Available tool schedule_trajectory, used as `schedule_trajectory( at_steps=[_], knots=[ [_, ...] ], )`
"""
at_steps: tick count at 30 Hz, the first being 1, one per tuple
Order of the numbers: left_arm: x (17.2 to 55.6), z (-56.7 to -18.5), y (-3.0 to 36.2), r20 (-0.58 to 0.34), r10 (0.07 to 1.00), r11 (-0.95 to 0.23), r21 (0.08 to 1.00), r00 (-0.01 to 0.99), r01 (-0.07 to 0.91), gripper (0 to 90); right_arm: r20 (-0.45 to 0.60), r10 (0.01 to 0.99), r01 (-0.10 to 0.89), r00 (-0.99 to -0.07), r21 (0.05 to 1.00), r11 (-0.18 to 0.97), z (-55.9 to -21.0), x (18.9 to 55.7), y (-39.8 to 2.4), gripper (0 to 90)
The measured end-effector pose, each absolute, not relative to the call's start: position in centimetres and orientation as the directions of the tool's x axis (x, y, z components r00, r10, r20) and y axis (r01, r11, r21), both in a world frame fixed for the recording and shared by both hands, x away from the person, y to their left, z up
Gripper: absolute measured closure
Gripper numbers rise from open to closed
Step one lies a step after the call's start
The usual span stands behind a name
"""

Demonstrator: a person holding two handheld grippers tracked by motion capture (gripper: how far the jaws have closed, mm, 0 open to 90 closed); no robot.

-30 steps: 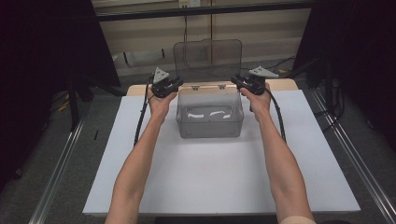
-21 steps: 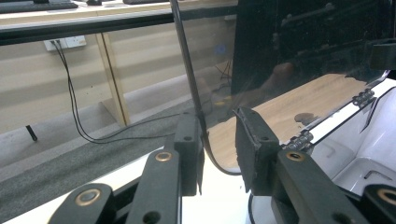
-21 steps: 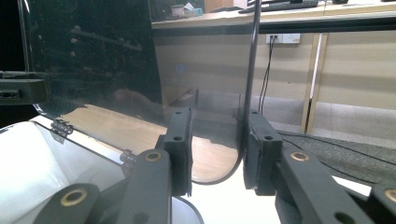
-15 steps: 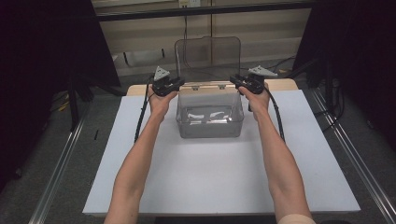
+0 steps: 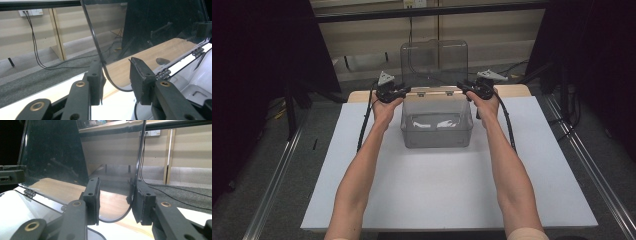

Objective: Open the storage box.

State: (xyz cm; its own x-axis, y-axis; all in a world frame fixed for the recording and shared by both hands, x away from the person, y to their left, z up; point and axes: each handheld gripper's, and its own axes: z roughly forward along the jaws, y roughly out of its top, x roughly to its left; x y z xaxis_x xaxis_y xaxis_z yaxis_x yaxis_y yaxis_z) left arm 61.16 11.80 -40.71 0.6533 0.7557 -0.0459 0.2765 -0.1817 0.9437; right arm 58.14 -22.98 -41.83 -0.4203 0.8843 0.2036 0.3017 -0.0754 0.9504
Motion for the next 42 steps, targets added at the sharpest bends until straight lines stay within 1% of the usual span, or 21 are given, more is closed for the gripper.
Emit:
schedule_trajectory(
  at_steps=[12,15,23,26,33,36,38,40,42],
  knots=[
    [61.4,-41.2,11.8,-0.074,0.759,-0.161,0.941,0.646,0.298,58.9,0.238,0.881,0.342,-0.408,0.935,-0.094,-41.9,58.4,-22.8,56.6],
    [61.5,-41.3,11.9,-0.095,0.758,-0.145,0.94,0.646,0.308,58.5,0.246,0.883,0.346,-0.401,0.933,-0.103,-42.0,58.5,-22.7,56.0],
    [61.5,-41.3,11.9,-0.106,0.757,-0.143,0.936,0.644,0.322,57.7,0.271,0.879,0.366,-0.392,0.923,-0.121,-42.0,58.6,-22.6,55.2],
    [61.5,-41.3,11.8,-0.135,0.759,-0.122,0.931,0.637,0.343,55.6,0.273,0.881,0.375,-0.386,0.919,-0.12,-42.1,58.6,-22.5,52.1],
    [61.6,-41.5,11.8,-0.156,0.763,-0.106,0.927,0.628,0.36,53.8,0.316,0.869,0.396,-0.379,0.905,-0.156,-42.6,58.7,-22.4,50.9],
    [61.6,-41.5,11.7,-0.129,0.773,-0.123,0.93,0.621,0.347,51.0,0.327,0.866,0.413,-0.379,0.897,-0.158,-42.8,58.8,-22.4,47.5],
    [61.5,-41.6,11.6,-0.138,0.773,-0.119,0.927,0.619,0.355,51.9,0.369,0.858,0.434,-0.357,0.879,-0.198,-43.1,58.9,-22.4,42.5],
    [61.5,-41.6,11.6,-0.135,0.774,-0.12,0.928,0.618,0.352,51.8,0.425,0.841,0.458,-0.336,0.854,-0.248,-43.5,59.0,-22.7,41.7],
    [61.6,-41.7,11.7,-0.151,0.769,-0.108,0.927,0.621,0.36,51.4,0.41,0.847,0.448,-0.337,0.862,-0.24,-43.5,59.0,-22.6,42.3]
  ],
)
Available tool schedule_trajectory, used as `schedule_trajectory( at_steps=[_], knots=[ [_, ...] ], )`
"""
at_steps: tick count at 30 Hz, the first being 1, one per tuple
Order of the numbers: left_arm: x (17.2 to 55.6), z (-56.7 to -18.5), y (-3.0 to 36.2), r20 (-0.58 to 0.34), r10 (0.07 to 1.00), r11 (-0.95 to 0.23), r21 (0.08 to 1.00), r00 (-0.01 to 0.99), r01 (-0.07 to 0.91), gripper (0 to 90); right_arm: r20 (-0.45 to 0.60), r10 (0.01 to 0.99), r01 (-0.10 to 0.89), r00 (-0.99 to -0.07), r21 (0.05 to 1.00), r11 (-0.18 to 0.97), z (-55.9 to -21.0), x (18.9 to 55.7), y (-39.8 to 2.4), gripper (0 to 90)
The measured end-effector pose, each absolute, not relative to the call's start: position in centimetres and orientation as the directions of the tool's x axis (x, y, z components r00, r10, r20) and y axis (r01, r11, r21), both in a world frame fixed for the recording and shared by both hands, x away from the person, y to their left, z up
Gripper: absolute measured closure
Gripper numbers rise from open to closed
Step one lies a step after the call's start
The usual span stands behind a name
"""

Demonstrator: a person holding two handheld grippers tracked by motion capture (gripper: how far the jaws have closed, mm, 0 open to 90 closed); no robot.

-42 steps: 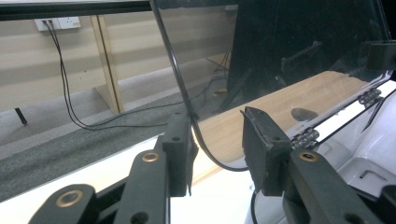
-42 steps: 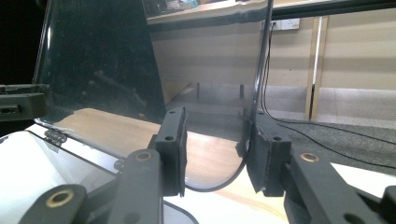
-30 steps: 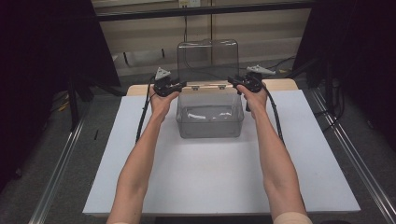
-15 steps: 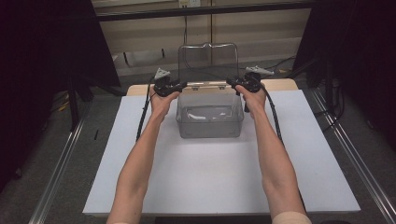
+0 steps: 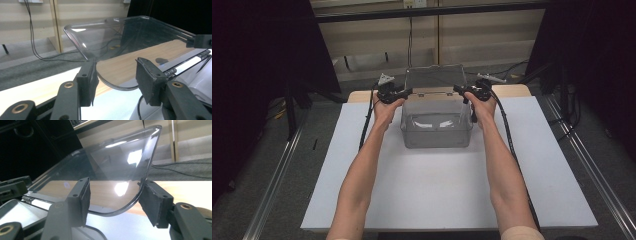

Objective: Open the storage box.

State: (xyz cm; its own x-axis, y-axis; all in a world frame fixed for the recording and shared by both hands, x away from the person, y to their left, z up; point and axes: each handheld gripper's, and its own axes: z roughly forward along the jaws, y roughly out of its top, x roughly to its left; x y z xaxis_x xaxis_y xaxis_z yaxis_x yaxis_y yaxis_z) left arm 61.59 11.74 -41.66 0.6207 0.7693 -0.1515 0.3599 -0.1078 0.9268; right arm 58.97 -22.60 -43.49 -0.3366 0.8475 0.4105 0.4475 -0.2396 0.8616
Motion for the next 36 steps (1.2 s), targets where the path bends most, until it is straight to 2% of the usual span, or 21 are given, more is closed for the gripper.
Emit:
schedule_trajectory(
  at_steps=[6,8,9,12,16,18,24,36],
  knots=[
    [61.5,-41.8,11.4,-0.139,0.766,-0.119,0.929,0.627,0.352,50.5,0.372,0.875,0.448,-0.309,0.869,-0.211,-43.3,58.9,-22.6,35.4],
    [61.5,-41.9,11.4,-0.147,0.77,-0.114,0.926,0.621,0.361,50.9,0.364,0.872,0.448,-0.327,0.872,-0.196,-43.3,58.9,-22.5,39.5],
    [61.5,-42.0,11.5,-0.153,0.766,-0.107,0.928,0.625,0.358,47.6,0.365,0.868,0.446,-0.337,0.874,-0.195,-43.2,58.8,-22.4,40.2],
    [61.4,-41.9,11.4,-0.148,0.769,-0.109,0.928,0.622,0.356,46.9,0.328,0.883,0.438,-0.335,0.884,-0.163,-43.2,58.8,-22.1,38.5],
    [61.4,-41.9,11.6,-0.147,0.782,-0.105,0.927,0.606,0.361,37.3,0.317,0.888,0.433,-0.333,0.888,-0.155,-43.1,58.7,-22.5,33.6],
    [61.4,-41.9,11.7,-0.145,0.786,-0.106,0.926,0.601,0.362,34.6,0.317,0.889,0.422,-0.331,0.892,-0.161,-42.9,58.6,-22.7,28.8],
    [60.7,-41.3,11.7,-0.112,0.799,-0.125,0.93,0.59,0.345,24.3,0.292,0.894,0.404,-0.34,0.904,-0.141,-42.0,58.0,-22.9,22.8],
    [58.8,-40.2,12.1,-0.097,0.805,-0.142,0.926,0.586,0.349,10.2,0.248,0.908,0.354,-0.338,0.927,-0.121,-41.1,56.1,-23.8,13.7]
  ],
)
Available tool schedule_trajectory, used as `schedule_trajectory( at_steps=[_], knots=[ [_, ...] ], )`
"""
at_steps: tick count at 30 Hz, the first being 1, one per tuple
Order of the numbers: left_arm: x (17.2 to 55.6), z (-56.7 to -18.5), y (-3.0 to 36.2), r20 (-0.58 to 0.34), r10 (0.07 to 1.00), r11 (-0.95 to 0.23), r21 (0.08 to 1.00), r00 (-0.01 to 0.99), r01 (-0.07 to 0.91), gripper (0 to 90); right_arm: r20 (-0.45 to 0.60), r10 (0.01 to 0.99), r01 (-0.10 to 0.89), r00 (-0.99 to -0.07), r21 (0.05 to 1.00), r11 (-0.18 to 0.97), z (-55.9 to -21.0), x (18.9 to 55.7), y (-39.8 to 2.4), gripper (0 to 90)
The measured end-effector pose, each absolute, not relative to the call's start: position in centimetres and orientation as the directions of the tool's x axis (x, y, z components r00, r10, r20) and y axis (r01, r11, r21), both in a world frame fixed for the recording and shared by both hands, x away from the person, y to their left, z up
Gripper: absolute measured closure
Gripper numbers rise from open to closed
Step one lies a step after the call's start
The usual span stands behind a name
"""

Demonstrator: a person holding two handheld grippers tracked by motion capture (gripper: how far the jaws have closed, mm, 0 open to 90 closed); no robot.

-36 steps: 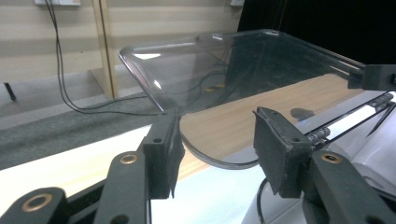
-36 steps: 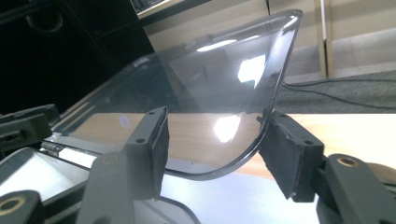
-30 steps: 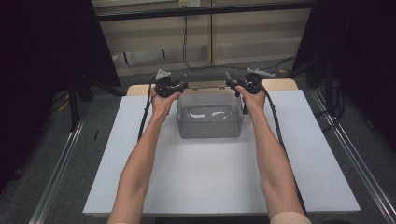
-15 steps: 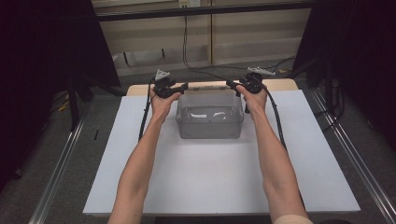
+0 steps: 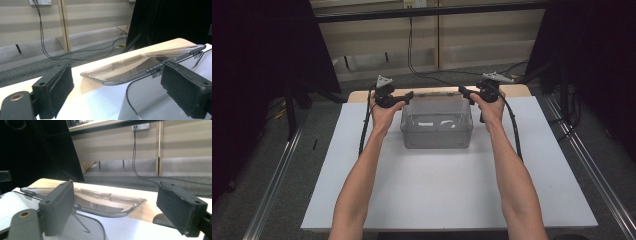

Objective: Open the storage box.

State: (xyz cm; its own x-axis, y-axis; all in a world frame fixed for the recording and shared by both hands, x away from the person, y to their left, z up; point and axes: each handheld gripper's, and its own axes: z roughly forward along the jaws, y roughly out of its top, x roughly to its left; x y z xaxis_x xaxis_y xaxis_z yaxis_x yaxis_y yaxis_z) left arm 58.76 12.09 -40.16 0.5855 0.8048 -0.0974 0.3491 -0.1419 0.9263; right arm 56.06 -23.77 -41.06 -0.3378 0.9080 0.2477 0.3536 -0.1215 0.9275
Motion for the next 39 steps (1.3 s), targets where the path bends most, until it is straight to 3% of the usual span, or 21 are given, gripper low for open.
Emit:
schedule_trajectory(
  at_steps=[10,14,32,35,39],
  knots=[
    [56.4,-39.7,12.4,-0.132,0.78,-0.091,0.943,0.611,0.32,5.3,0.186,0.913,0.278,-0.363,0.957,-0.084,-40.2,54.1,-23.2,6.1],
    [55.2,-39.7,12.6,-0.105,0.769,-0.106,0.952,0.63,0.288,3.6,0.172,0.908,0.253,-0.383,0.965,-0.076,-39.7,52.9,-22.8,4.0],
    [50.0,-39.8,14.5,-0.098,0.774,-0.077,0.966,0.626,0.246,4.6,0.068,0.919,0.193,-0.389,0.981,0.009,-39.8,47.9,-22.4,3.2],
    [49.1,-40.0,14.9,-0.062,0.786,-0.102,0.968,0.614,0.229,4.6,0.093,0.915,0.203,-0.393,0.979,-0.013,-39.9,46.9,-22.7,3.1],
    [48.4,-40.3,15.8,-0.085,0.788,-0.075,0.97,0.609,0.232,4.6,0.078,0.917,0.19,-0.391,0.982,-0.003,-39.7,45.8,-22.9,2.8]
  ],
)
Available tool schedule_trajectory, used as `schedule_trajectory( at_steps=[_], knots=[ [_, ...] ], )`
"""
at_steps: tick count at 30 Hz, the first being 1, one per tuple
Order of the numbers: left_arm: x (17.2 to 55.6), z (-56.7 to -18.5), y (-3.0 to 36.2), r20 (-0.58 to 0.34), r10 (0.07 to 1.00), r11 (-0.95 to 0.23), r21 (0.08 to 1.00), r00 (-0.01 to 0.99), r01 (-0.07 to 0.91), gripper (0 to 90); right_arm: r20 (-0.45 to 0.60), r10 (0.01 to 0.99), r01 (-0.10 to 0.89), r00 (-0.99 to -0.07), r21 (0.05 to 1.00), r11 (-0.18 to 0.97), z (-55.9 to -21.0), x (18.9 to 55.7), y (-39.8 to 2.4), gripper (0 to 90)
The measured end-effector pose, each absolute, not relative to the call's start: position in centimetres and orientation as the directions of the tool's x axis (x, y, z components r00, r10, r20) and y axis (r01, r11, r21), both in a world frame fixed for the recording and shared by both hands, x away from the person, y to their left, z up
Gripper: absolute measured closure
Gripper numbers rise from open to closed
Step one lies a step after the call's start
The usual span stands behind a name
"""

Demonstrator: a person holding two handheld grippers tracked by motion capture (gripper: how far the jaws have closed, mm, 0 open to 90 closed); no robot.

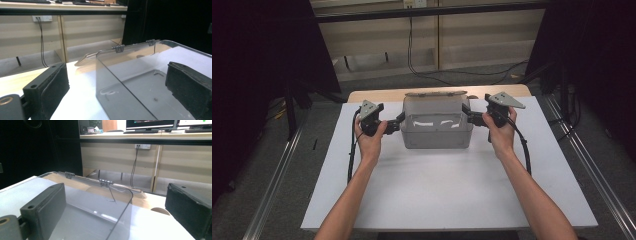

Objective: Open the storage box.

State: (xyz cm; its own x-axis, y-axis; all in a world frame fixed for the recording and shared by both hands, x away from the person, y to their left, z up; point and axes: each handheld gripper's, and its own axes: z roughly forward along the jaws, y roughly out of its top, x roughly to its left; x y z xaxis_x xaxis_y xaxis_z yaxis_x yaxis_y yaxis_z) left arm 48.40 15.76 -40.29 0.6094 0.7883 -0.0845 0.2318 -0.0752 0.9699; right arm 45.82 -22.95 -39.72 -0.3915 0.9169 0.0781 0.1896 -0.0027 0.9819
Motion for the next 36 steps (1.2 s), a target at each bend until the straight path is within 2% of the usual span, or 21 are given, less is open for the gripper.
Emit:
schedule_trajectory(
  at_steps=[11,17,27,36],
  knots=[
    [46.0,-40.6,16.4,-0.07,0.78,-0.083,0.973,0.621,0.213,4.6,0.055,0.921,0.173,-0.387,0.985,0.014,-40.4,43.2,-23.6,2.8],
    [44.5,-41.3,17.2,-0.047,0.777,-0.097,0.976,0.627,0.194,6.3,-0.002,0.916,0.156,-0.401,0.985,0.071,-40.6,41.1,-23.6,2.8],
    [41.5,-42.4,18.9,-0.081,0.783,-0.055,0.979,0.616,0.198,4.7,0.022,0.918,0.177,-0.396,0.983,0.053,-41.3,37.9,-24.6,3.1],
    [38.2,-42.7,19.5,-0.054,0.792,-0.069,0.982,0.608,0.177,3.8,0.051,0.927,0.185,-0.372,0.982,0.021,-42.0,35.1,-26.4,3.1]
  ],
)
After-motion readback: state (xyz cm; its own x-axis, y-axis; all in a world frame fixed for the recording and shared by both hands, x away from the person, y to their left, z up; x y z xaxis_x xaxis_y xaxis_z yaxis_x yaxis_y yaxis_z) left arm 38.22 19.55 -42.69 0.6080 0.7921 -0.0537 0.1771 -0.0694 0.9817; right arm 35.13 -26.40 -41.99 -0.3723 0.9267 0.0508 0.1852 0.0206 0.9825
